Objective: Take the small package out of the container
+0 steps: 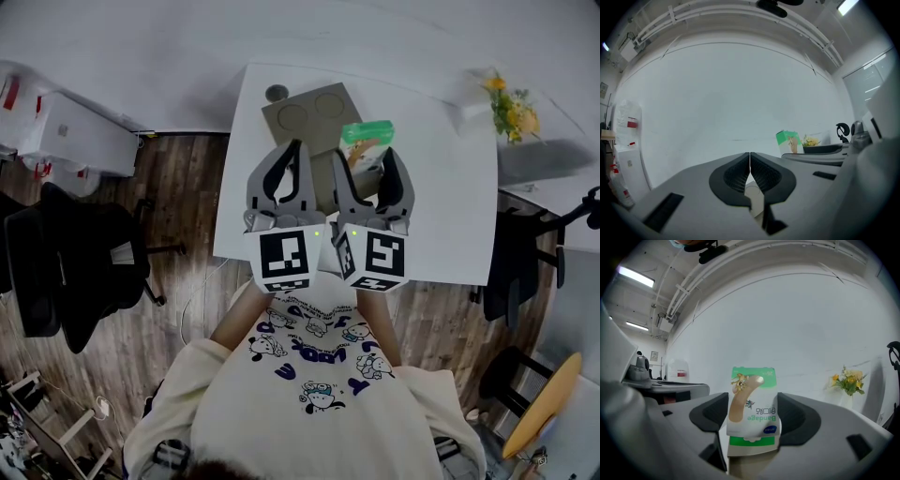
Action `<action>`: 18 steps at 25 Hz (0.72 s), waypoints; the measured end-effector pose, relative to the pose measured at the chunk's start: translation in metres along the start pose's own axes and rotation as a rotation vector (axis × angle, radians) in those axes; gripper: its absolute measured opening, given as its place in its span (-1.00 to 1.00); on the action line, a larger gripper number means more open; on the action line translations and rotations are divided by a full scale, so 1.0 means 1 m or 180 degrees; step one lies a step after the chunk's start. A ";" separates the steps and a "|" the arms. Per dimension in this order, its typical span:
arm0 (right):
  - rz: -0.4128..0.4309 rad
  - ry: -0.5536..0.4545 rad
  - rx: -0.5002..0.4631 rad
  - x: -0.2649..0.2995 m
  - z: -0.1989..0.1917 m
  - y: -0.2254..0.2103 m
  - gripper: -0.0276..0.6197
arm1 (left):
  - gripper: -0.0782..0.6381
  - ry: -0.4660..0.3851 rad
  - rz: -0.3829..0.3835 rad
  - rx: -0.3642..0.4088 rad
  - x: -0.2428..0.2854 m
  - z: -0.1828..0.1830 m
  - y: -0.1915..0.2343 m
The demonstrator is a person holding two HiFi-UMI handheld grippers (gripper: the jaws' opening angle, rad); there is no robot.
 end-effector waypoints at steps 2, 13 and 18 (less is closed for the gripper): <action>0.0000 0.0000 0.0004 0.000 0.000 0.001 0.02 | -0.74 -0.0002 -0.0004 -0.0003 0.000 0.000 0.001; 0.0011 0.0049 -0.0037 0.003 -0.001 0.003 0.02 | -0.73 0.0003 -0.0008 -0.0015 0.000 0.000 0.003; -0.0009 0.0062 -0.0059 0.003 -0.001 0.004 0.02 | -0.74 0.0013 -0.0014 -0.0021 0.000 0.000 0.002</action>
Point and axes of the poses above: the fingertips, and each gripper's own axes: x forward along the fingers, y to its left, z out of its top, the point moved 8 cm from there along -x, backward along the fingers, and after that the axes turned 9 degrees about z, right-handed, at the moved point
